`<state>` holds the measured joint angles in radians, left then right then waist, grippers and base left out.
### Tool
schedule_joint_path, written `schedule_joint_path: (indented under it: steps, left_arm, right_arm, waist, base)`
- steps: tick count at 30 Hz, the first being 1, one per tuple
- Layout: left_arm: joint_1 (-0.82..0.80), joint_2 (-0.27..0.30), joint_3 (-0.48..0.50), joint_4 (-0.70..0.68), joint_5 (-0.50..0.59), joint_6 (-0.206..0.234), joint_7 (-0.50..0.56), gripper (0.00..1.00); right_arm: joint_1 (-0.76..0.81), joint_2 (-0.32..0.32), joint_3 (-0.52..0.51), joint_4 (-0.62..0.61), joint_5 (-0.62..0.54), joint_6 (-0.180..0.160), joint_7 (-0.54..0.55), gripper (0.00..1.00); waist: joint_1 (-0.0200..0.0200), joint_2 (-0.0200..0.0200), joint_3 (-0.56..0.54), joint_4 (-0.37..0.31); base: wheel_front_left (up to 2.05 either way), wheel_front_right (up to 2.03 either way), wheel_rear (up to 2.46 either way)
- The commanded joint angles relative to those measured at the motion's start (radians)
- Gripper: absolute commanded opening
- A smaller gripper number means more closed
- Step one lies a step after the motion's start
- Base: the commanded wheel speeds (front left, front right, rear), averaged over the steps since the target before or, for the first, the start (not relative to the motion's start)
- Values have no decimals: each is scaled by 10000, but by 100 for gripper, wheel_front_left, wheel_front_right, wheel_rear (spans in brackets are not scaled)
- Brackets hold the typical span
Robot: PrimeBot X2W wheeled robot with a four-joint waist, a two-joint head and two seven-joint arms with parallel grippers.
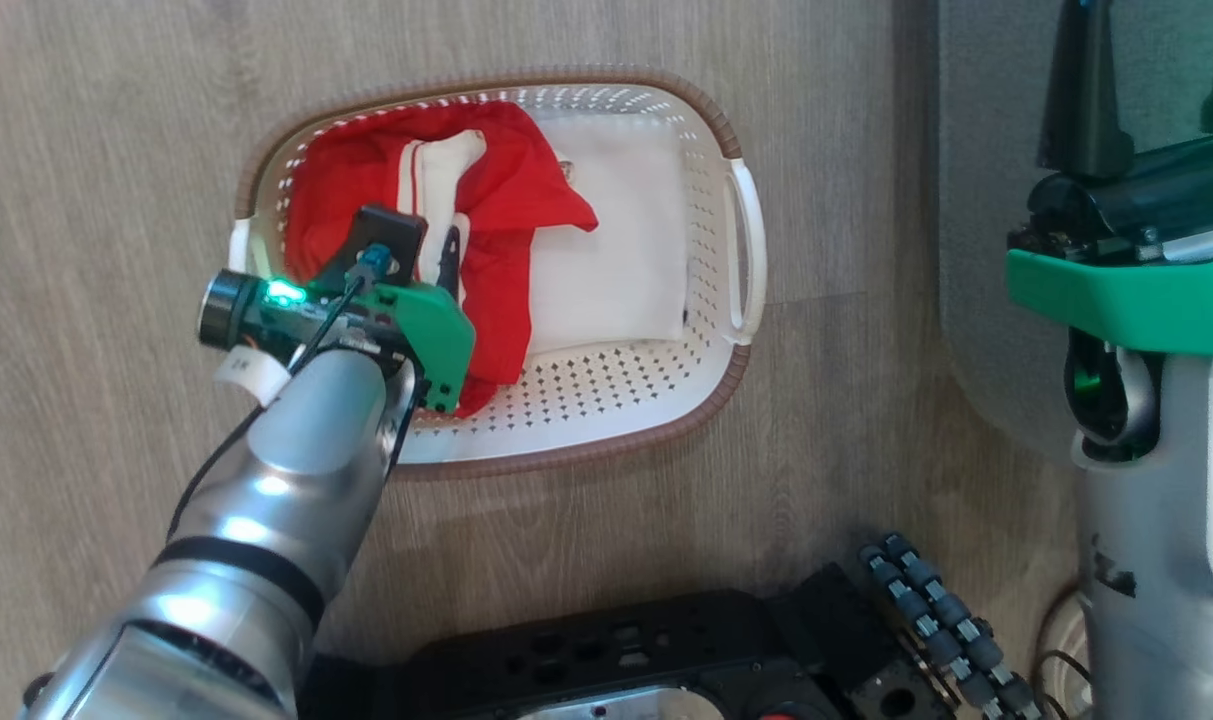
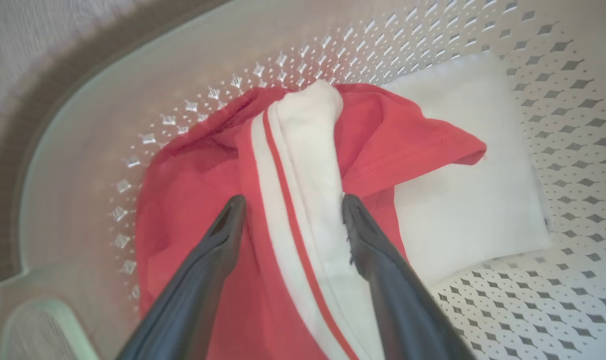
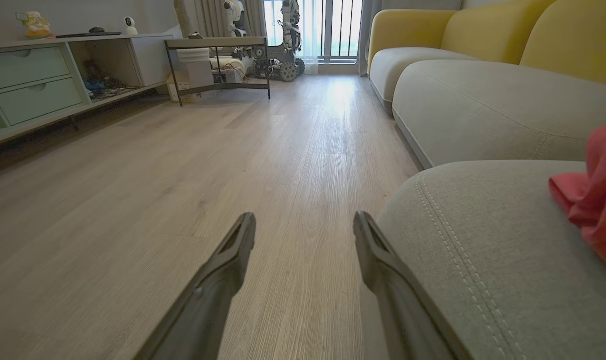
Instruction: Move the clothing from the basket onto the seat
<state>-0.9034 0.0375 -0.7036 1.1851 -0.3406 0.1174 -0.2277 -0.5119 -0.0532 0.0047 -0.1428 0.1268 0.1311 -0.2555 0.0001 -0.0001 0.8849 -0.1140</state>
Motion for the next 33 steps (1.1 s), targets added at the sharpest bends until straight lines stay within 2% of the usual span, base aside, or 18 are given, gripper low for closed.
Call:
schedule_joint_path:
  steps: [1,10,11,12,13,15,16,25,33]
  left_arm:
    - [103,128,38,16,-104,120,36,100]
    - [-251,128,-463,301,-309,466,390,100]
    - [-283,128,-535,346,-308,543,469,90]
    - [-315,128,-602,396,-305,625,543,73]
    - [-347,128,-667,442,-297,710,608,49]
    - [-385,128,-767,486,-330,806,687,10]
    - [-388,128,-804,491,-366,828,708,0]
    - [-3,128,-1091,147,-860,672,359,0]
    - [628,128,-1349,-903,-1556,310,-184,0]
  right_arm:
    - [121,30,207,-400,94,-4,-63,100]
    - [77,30,343,-402,364,-4,-63,100]
    - [70,30,358,-404,394,-4,-63,100]
    - [61,30,366,-408,425,-4,-63,100]
    - [53,30,362,-414,449,-4,-63,100]
    - [48,30,345,-424,481,-4,-63,100]
    - [52,30,336,-421,493,-4,-63,100]
    - [170,30,261,-57,526,-4,-63,100]
    - [556,30,424,713,392,-4,-63,100]
  waist:
    - [-1,1,43,-57]
    - [-1,1,239,-346]
    - [-1,1,255,-388]
    - [-1,1,270,-430]
    - [-1,1,282,-467]
    - [-1,1,290,-527]
    - [-1,1,280,-552]
    - [-1,1,-408,-479]
    - [-1,1,-1999,-68]
  base:
    - [0,0,0]
    - [0,0,0]
    - [0,0,0]
    - [0,0,0]
    - [0,0,0]
    - [0,0,0]
    - [0,0,0]
    - [0,0,0]
    - [0,0,0]
